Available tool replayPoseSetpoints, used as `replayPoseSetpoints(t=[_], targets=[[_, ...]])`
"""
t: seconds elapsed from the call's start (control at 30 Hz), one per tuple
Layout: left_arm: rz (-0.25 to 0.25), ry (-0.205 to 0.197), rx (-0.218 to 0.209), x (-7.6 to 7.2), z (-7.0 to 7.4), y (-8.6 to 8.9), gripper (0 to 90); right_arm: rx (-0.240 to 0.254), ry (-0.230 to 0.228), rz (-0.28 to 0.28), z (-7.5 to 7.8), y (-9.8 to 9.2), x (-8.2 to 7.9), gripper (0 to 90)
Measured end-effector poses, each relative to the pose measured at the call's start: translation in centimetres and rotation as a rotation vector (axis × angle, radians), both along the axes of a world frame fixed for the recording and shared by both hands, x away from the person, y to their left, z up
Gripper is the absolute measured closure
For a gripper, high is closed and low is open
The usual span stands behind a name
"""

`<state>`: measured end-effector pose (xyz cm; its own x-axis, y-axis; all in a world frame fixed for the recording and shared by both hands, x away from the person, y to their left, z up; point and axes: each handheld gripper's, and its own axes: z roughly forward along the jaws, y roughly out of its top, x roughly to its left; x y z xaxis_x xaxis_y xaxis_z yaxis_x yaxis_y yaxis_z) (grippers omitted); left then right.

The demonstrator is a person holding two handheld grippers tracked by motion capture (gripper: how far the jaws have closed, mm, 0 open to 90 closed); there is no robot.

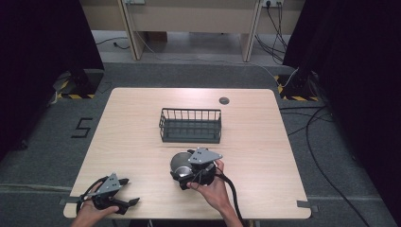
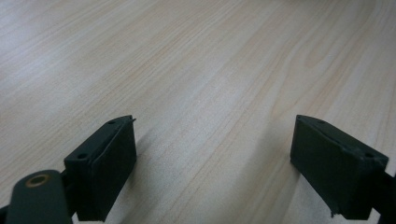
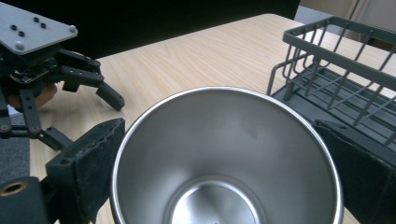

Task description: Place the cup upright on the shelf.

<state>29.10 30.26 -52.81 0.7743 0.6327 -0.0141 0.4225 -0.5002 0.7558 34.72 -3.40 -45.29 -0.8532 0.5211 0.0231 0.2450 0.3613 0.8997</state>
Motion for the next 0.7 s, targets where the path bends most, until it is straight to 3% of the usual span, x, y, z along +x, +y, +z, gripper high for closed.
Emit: replayPoseSetpoints(t=[0.43,0.7], targets=[[0.0,0.0,0.001,0.0,0.0,0.0,13.8,0.001,0.015,0.001,0.9,-0.1,1.0,6.1],[0.0,0.0,0.0,0.0,0.0,0.0,13.8,0.011,0.019,-0.004,2.3,-0.2,2.1,6.1]])
